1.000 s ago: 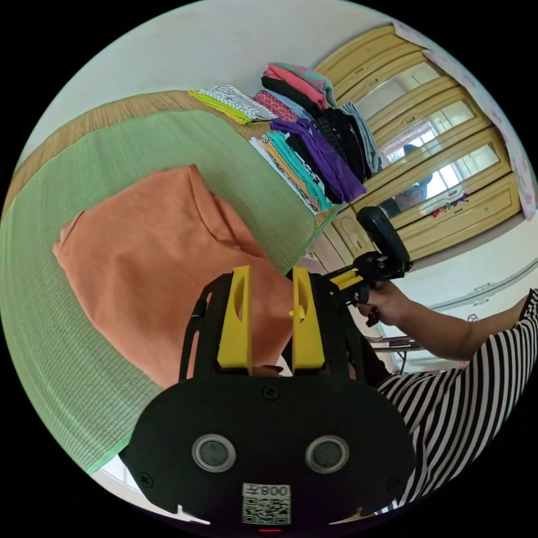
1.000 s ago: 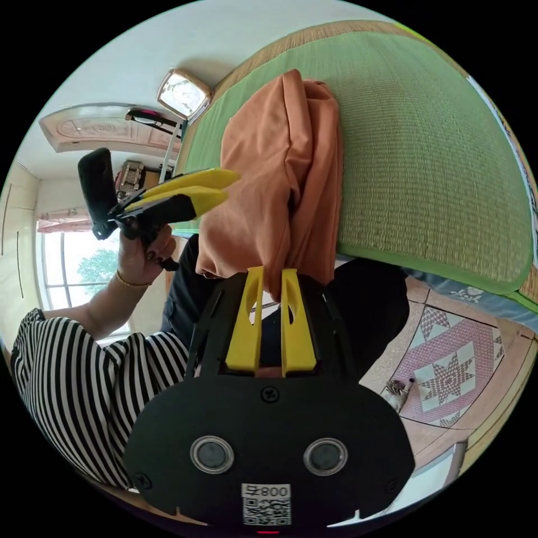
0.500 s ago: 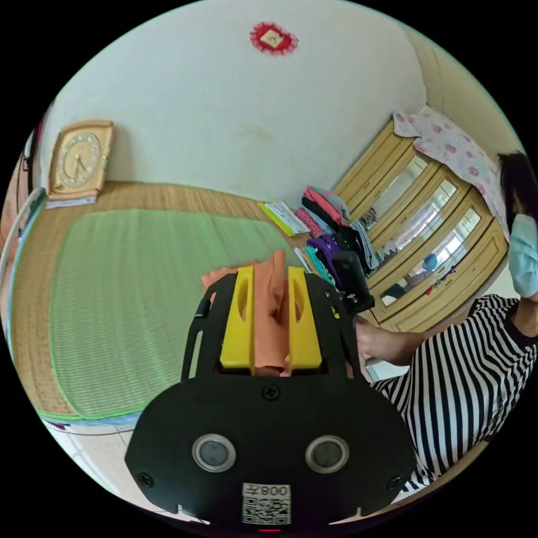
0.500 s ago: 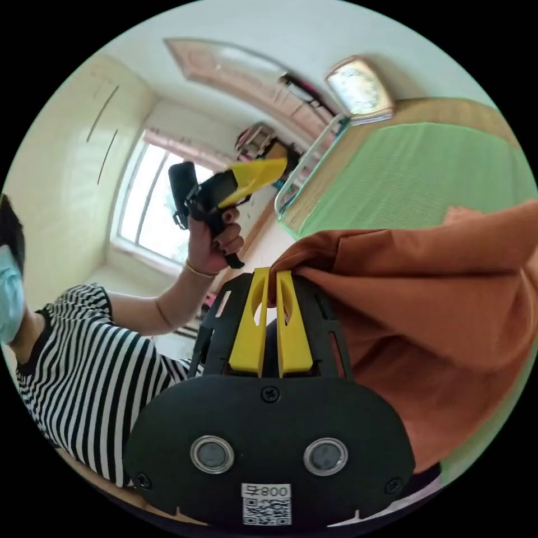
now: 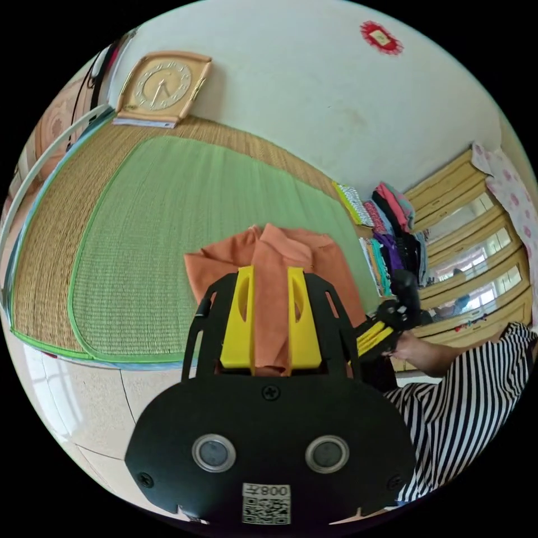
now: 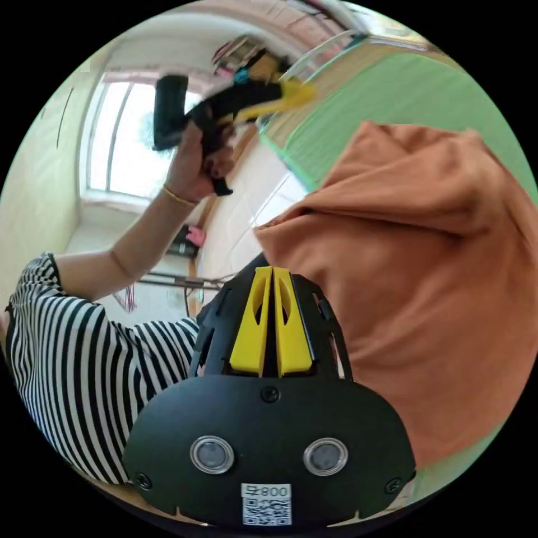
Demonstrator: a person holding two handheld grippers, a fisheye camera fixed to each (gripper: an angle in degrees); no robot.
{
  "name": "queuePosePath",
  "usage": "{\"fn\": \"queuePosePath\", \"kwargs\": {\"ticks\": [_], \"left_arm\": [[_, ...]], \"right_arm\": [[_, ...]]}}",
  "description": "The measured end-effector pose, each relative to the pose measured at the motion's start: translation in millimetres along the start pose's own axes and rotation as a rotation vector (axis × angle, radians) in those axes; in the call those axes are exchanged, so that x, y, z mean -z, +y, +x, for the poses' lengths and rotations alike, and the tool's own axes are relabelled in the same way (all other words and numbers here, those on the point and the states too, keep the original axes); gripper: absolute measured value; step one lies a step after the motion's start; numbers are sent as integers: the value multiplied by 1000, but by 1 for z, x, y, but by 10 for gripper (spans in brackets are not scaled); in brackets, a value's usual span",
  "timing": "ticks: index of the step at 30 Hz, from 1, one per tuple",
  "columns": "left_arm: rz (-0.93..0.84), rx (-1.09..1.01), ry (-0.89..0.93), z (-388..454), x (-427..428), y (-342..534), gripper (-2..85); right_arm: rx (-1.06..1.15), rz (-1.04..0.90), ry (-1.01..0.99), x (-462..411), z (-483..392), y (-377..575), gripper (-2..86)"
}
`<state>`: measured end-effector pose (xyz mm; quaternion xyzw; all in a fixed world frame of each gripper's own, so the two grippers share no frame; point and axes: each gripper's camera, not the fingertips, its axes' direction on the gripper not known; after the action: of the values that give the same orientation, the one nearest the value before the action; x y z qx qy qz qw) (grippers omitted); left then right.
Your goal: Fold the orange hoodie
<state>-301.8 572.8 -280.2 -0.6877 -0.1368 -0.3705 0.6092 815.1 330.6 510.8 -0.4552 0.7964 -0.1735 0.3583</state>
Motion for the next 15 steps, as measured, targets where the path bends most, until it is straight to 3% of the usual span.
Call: {"fn": "queuePosePath", "kwargs": {"ticks": [5, 7, 15], "left_arm": [[-90, 56, -48, -30, -27, -40, 92], [-117, 32, -17, -26, -38, -58, 94], [-342, -47, 12, 12, -118, -113, 115]], "right_arm": [[-336, 438, 136, 152, 98, 101, 10], [-406, 524, 208, 187, 120, 123, 15], [-639, 493, 492, 218, 191, 123, 46]]}}
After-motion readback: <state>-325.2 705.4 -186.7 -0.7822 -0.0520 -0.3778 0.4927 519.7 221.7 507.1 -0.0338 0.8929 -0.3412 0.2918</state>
